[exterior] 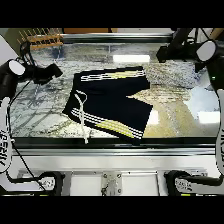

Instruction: Fold the clothes and pants, and hang the long-sleeved shirts on hangers.

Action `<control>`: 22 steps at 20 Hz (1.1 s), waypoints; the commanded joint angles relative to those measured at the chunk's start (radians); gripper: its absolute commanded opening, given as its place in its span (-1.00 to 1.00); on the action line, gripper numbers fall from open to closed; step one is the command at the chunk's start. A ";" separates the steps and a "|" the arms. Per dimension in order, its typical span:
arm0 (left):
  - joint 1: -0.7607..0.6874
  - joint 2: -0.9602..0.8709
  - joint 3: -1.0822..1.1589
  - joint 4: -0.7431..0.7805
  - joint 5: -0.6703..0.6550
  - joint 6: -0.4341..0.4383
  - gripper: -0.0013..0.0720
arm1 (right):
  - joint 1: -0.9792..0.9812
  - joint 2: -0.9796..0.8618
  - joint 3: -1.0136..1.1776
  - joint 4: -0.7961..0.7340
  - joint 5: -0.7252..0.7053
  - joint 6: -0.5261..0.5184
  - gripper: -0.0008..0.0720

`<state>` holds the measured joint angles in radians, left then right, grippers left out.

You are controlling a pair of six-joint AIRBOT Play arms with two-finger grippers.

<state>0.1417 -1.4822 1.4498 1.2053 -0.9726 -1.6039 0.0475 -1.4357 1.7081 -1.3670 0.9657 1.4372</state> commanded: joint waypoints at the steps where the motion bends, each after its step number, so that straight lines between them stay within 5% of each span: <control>1: 0.122 -0.011 -0.165 -0.024 -0.149 0.029 0.71 | -0.023 0.116 -0.126 0.001 0.137 0.000 0.76; 6: 0.172 -0.011 -0.431 -0.067 0.001 0.035 0.71 | -0.013 0.300 -0.430 0.063 0.146 0.000 0.76; 8: 0.169 -0.011 -0.483 -0.174 0.092 0.101 0.71 | -0.013 0.334 -0.500 0.113 0.146 0.000 0.76; 19: 0.027 -0.057 -0.487 -0.240 0.256 0.115 0.70 | -0.014 0.345 -0.575 0.187 0.180 0.000 0.76; 22: 0.003 -0.056 -0.454 -0.230 0.221 0.116 -0.76 | -0.018 0.351 -0.620 0.177 0.195 0.000 0.76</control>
<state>0.1699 -1.5387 0.9730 0.9745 -0.7498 -1.4826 0.0322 -1.0901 1.1198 -1.1877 1.1416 1.4372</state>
